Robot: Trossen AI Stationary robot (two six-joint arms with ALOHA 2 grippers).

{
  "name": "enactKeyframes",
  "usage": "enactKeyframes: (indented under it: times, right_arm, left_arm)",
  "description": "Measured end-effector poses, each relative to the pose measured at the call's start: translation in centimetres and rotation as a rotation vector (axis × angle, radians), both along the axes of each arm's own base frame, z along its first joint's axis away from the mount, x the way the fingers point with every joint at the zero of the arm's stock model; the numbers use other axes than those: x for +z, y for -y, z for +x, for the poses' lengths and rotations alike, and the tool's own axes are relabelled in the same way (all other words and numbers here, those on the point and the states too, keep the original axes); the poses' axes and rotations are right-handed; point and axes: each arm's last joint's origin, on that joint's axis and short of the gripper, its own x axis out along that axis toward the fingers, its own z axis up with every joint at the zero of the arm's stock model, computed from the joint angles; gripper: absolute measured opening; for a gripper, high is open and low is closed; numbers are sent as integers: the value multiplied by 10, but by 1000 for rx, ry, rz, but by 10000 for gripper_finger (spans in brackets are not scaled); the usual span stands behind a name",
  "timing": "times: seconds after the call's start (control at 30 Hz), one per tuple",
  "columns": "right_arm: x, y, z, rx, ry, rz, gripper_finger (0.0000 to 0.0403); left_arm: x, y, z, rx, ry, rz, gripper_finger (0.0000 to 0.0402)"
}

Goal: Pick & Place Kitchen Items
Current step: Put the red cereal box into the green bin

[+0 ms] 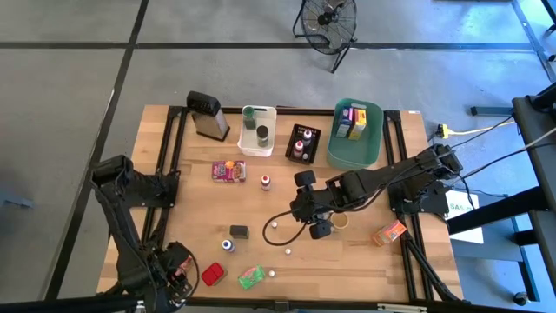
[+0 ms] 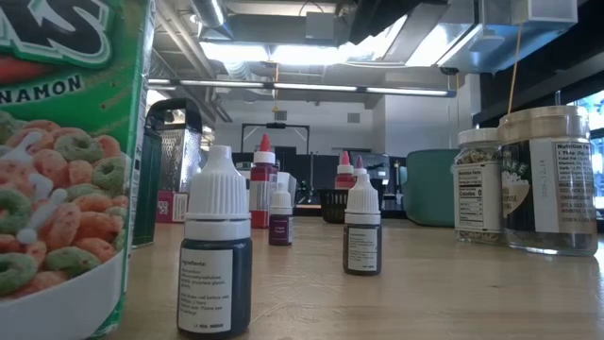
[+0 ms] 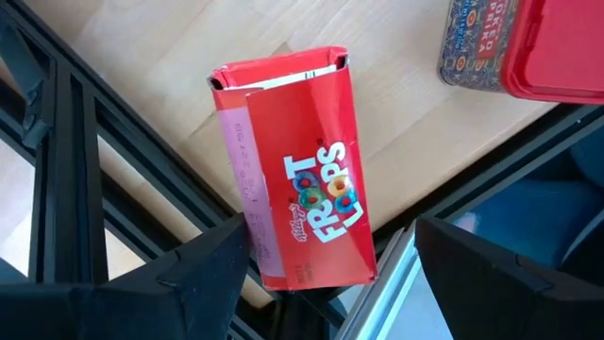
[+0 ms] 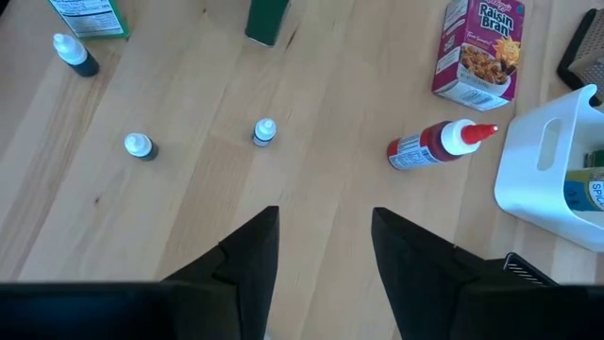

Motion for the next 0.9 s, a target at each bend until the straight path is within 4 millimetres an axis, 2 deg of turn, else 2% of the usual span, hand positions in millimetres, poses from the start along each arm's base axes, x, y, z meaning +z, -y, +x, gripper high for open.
enactKeyframes:
  times: [0.47,0.67,0.9]
  right_arm:
    - [0,0,0,2,0,-1,172]
    - [0,0,0,2,0,-1,172]
    - [0,0,0,3,6,1,172]
  left_arm:
    - [0,-2,-1,37,-25,11,292]
    - [-16,-2,-2,16,-50,-17,292]
    - [-16,-2,0,5,-19,-8,292]
